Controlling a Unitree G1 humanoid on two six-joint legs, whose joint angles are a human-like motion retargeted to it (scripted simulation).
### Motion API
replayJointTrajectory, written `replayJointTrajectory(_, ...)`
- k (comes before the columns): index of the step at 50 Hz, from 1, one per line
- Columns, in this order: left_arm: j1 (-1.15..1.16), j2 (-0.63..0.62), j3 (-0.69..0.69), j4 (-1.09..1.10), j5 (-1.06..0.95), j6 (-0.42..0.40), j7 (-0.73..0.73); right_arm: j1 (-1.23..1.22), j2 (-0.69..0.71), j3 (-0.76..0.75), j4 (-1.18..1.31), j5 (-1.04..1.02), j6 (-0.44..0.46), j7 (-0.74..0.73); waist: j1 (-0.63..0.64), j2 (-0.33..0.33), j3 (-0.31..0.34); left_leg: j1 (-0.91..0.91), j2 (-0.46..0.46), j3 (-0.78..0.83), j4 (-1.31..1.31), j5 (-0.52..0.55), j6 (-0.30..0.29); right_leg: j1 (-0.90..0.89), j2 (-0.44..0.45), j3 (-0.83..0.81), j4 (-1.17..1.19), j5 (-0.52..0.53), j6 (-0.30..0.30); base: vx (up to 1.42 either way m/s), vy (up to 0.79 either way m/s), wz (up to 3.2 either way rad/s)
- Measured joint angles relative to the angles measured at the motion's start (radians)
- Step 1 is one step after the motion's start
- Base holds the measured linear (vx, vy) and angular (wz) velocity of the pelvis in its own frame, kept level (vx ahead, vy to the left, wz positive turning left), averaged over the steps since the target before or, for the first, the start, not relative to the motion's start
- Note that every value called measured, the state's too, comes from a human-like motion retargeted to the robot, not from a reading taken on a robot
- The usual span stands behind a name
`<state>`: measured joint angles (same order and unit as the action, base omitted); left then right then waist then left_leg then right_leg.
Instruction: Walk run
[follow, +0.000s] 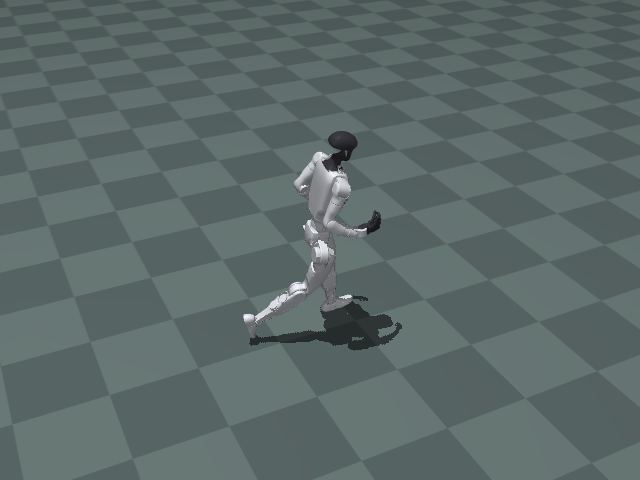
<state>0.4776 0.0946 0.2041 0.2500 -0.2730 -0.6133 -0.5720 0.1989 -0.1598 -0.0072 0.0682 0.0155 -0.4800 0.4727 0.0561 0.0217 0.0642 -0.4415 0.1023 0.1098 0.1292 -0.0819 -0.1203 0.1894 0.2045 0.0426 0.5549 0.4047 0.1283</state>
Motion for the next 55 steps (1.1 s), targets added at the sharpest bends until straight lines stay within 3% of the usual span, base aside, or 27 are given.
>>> replayJointTrajectory(1, -0.022, 0.010, 0.005, -0.014, 0.011, 0.006, -0.009, 0.003, 0.011, 0.019, 0.035, -0.038, -0.003, -0.001, -0.057, -0.021, -0.008, -0.002, -0.041, 0.016, 0.125, -0.071, 0.131, -0.056, -0.014, -0.045, 0.152, -0.090, -0.016, 1.79, -0.33, -0.20)
replayJointTrajectory(2, -0.045, 0.020, -0.009, -0.016, 0.021, 0.009, -0.011, 0.021, 0.026, 0.026, 0.079, -0.077, -0.004, 0.000, -0.091, -0.038, -0.025, -0.005, -0.086, -0.029, 0.230, -0.114, 0.197, -0.118, -0.022, -0.087, 0.308, -0.183, -0.045, 1.99, -0.24, -0.60)
replayJointTrajectory(3, -0.069, 0.031, -0.061, 0.004, 0.027, 0.004, 0.003, 0.069, 0.046, 0.012, 0.143, -0.117, 0.001, 0.005, -0.079, -0.045, -0.062, -0.012, -0.141, -0.194, 0.295, -0.105, 0.131, -0.191, -0.017, -0.119, 0.472, -0.282, -0.103, 2.34, -0.24, -1.33)
replayJointTrajectory(4, -0.114, 0.034, -0.067, 0.033, 0.002, 0.006, -0.016, 0.105, 0.065, -0.002, 0.212, -0.130, 0.030, 0.035, -0.078, -0.061, -0.100, -0.007, -0.087, -0.087, 0.361, -0.132, 0.115, -0.274, -0.044, -0.097, 0.597, -0.369, -0.100, 2.48, -0.28, -1.83)
replayJointTrajectory(5, -0.170, 0.035, -0.049, 0.065, -0.038, 0.013, -0.053, 0.134, 0.083, -0.014, 0.284, -0.131, 0.071, 0.078, -0.082, -0.081, -0.138, 0.003, 0.021, 0.156, 0.427, -0.179, 0.124, -0.363, -0.088, -0.047, 0.701, -0.451, -0.068, 1.86, -0.33, -1.24)
replayJointTrajectory(8, -0.304, 0.001, -0.157, 0.026, -0.112, 0.017, -0.023, 0.210, 0.091, -0.017, 0.345, -0.065, 0.175, 0.217, -0.168, -0.022, -0.227, 0.098, -0.043, 0.088, 0.345, -0.233, 0.143, -0.586, -0.139, -0.238, 0.632, -0.556, -0.127, 1.28, -0.47, 0.14)
replayJointTrajectory(10, -0.365, 0.002, -0.180, -0.037, -0.166, 0.019, -0.005, 0.262, 0.069, -0.047, 0.327, -0.069, 0.159, 0.222, -0.232, -0.001, -0.231, 0.189, -0.055, 0.124, 0.234, -0.130, 0.131, -0.701, -0.180, -0.279, 0.516, -0.592, -0.102, 1.21, -0.71, 0.04)
replayJointTrajectory(13, -0.416, 0.034, -0.230, -0.140, -0.213, 0.038, 0.016, 0.316, 0.036, -0.096, 0.294, -0.054, 0.055, 0.108, -0.334, 0.022, -0.206, 0.336, -0.091, 0.118, 0.107, 0.166, 0.060, -0.796, -0.234, -0.335, 0.211, -0.571, -0.092, 0.91, -0.47, -0.16)
replayJointTrajectory(17, -0.433, 0.084, -0.232, -0.238, -0.215, 0.071, 0.019, 0.334, 0.046, -0.149, 0.286, 0.019, -0.056, -0.058, -0.409, 0.043, -0.176, 0.484, -0.132, 0.064, 0.074, 0.549, -0.045, -0.794, -0.229, -0.329, -0.249, -0.593, -0.160, 1.21, -0.53, -0.72)
replayJointTrajectory(20, -0.453, 0.114, -0.224, -0.277, -0.175, 0.088, 0.018, 0.290, 0.082, -0.188, 0.260, 0.055, -0.076, -0.127, -0.368, 0.054, -0.115, 0.530, -0.110, 0.053, 0.314, 0.606, -0.138, -0.718, -0.188, -0.370, -0.369, -0.585, -0.237, 1.19, -0.23, -1.72)
replayJointTrajectory(22, -0.467, 0.114, -0.220, -0.271, -0.144, 0.092, 0.008, 0.238, 0.092, -0.202, 0.224, 0.062, -0.071, -0.170, -0.391, 0.056, -0.081, 0.536, -0.157, 0.016, 0.494, 0.606, -0.093, -0.716, -0.240, -0.317, -0.241, -0.422, -0.390, 1.40, 0.23, -1.03)
replayJointTrajectory(23, -0.450, 0.107, -0.183, -0.257, -0.118, 0.088, -0.013, 0.212, 0.093, -0.182, 0.208, 0.059, -0.068, -0.189, -0.365, 0.023, -0.112, 0.524, -0.234, 0.050, 0.510, 0.606, -0.050, -0.745, -0.226, -0.249, -0.144, -0.476, -0.390, 1.97, -0.54, -1.63)
replayJointTrajectory(25, -0.306, 0.072, -0.169, -0.170, -0.024, 0.051, -0.084, 0.224, 0.120, -0.122, 0.214, 0.059, -0.070, -0.269, -0.355, -0.049, -0.219, 0.488, -0.285, 0.022, 0.617, 0.537, 0.000, -0.738, -0.181, -0.023, -0.044, -0.525, -0.390, 2.38, -1.63, -1.09)
replayJointTrajectory(27, -0.234, 0.025, -0.207, -0.023, 0.051, 0.033, -0.111, 0.130, 0.193, -0.267, 0.267, 0.123, -0.010, -0.151, -0.273, -0.064, -0.256, 0.310, -0.169, 0.053, 0.839, 0.324, 0.102, -0.703, -0.191, -0.114, 0.008, -0.600, -0.390, 1.10, -0.88, -0.84)
replayJointTrajectory(30, -0.120, -0.052, -0.202, 0.101, -0.024, 0.072, -0.152, 0.059, 0.229, -0.157, 0.236, 0.177, 0.028, -0.060, -0.259, -0.092, -0.286, 0.144, -0.099, 0.148, 0.825, 0.076, 0.239, -0.588, -0.157, -0.055, -0.081, -0.587, -0.384, 1.03, -0.55, -1.91)
replayJointTrajectory(31, -0.091, -0.067, -0.197, 0.113, -0.049, 0.083, -0.166, 0.056, 0.220, -0.136, 0.219, 0.187, 0.019, -0.064, -0.261, -0.080, -0.274, 0.109, -0.083, 0.145, 0.775, 0.055, 0.243, -0.558, -0.145, -0.058, -0.118, -0.562, -0.374, 0.99, -0.43, -1.64)
replayJointTrajectory(35, 0.019, -0.115, -0.125, 0.140, -0.092, 0.079, -0.162, 0.026, 0.140, -0.070, 0.149, 0.119, -0.050, -0.148, -0.165, -0.075, -0.211, 0.006, -0.091, 0.165, 0.345, 0.070, 0.172, -0.380, -0.101, -0.018, -0.300, -0.387, -0.325, 0.71, -0.27, -2.47)
replayJointTrajectory(37, 0.053, -0.097, -0.102, 0.138, -0.063, 0.053, -0.140, 0.029, 0.100, -0.060, 0.125, 0.047, -0.071, -0.188, -0.113, -0.072, -0.172, 0.000, -0.135, 0.086, 0.142, 0.047, 0.114, -0.306, -0.064, 0.045, -0.340, -0.330, -0.316, 0.81, -0.24, -2.50)
replayJointTrajectory(40, 0.081, -0.050, -0.091, 0.117, -0.004, 0.023, -0.116, 0.050, 0.047, -0.048, 0.101, -0.041, -0.076, -0.214, -0.029, -0.088, -0.121, -0.041, -0.184, -0.024, -0.057, -0.027, 0.071, -0.188, -0.048, 0.166, -0.375, -0.292, -0.318, 1.17, -0.23, -2.23)
replayJointTrajectory(42, 0.077, -0.010, -0.092, 0.106, 0.027, 0.016, -0.102, 0.071, 0.028, -0.037, 0.109, -0.073, -0.071, -0.222, 0.005, -0.094, -0.112, -0.065, -0.175, -0.005, -0.120, -0.054, -0.030, -0.112, -0.040, 0.225, -0.378, -0.304, -0.325, 1.19, -0.16, -1.57)
replayJointTrajectory(45, 0.027, 0.043, -0.116, 0.112, 0.055, 0.019, -0.081, 0.101, 0.037, -0.044, 0.180, -0.093, -0.059, -0.224, 0.009, -0.067, -0.131, -0.066, -0.154, -0.012, -0.088, -0.033, -0.042, -0.021, -0.002, 0.226, -0.359, -0.289, -0.325, 1.34, -0.09, -0.67)
replayJointTrajectory(47, -0.043, 0.051, -0.137, 0.143, 0.069, 0.020, -0.078, 0.119, 0.054, -0.078, 0.259, -0.094, -0.057, -0.204, 0.049, -0.053, -0.159, -0.063, -0.127, -0.011, 0.011, 0.037, -0.043, 0.007, 0.022, 0.224, -0.303, -0.189, -0.288, 1.20, -0.07, -0.91)
replayJointTrajectory(48, -0.076, 0.043, -0.150, 0.163, 0.075, 0.017, -0.077, 0.136, 0.064, -0.102, 0.296, -0.095, -0.062, -0.191, 0.057, -0.063, -0.173, -0.055, -0.134, 0.000, 0.061, 0.034, 0.015, 0.007, 0.007, 0.182, -0.254, -0.105, -0.245, 1.32, -0.11, -0.77)
replayJointTrajectory(50, -0.162, 0.006, -0.141, 0.206, 0.076, 0.014, -0.061, 0.148, 0.100, -0.124, 0.365, -0.101, -0.087, -0.201, 0.031, -0.085, -0.183, -0.080, -0.202, -0.191, 0.189, -0.020, 0.023, -0.046, 0.001, 0.162, -0.062, 0.063, -0.109, 1.41, -0.24, -0.79)
replayJointTrajectory(52, -0.239, -0.020, -0.103, 0.234, 0.058, 0.031, -0.076, 0.145, 0.158, -0.103, 0.406, -0.083, -0.109, -0.283, 0.022, -0.082, -0.173, -0.020, -0.098, 0.002, 0.249, -0.091, 0.027, -0.143, -0.012, 0.104, 0.185, 0.119, 0.022, 0.96, -0.34, -1.20)
replayJointTrajectory(53, -0.266, -0.035, -0.108, 0.230, 0.046, 0.037, -0.074, 0.140, 0.185, -0.091, 0.413, -0.056, -0.115, -0.313, 0.020, -0.061, -0.185, 0.028, -0.069, 0.047, 0.232, -0.120, 0.040, -0.199, -0.037, 0.020, 0.242, 0.119, 0.012, 0.81, -0.28, -1.17)
replayJointTrajectory(55, -0.314, -0.059, -0.118, 0.215, 0.021, 0.043, -0.047, 0.133, 0.215, -0.079, 0.419, -0.009, -0.119, -0.312, 0.000, -0.019, -0.200, 0.083, -0.024, 0.079, 0.197, -0.136, 0.039, -0.290, -0.088, -0.121, 0.294, 0.003, -0.097, 0.82, -0.28, -1.01)
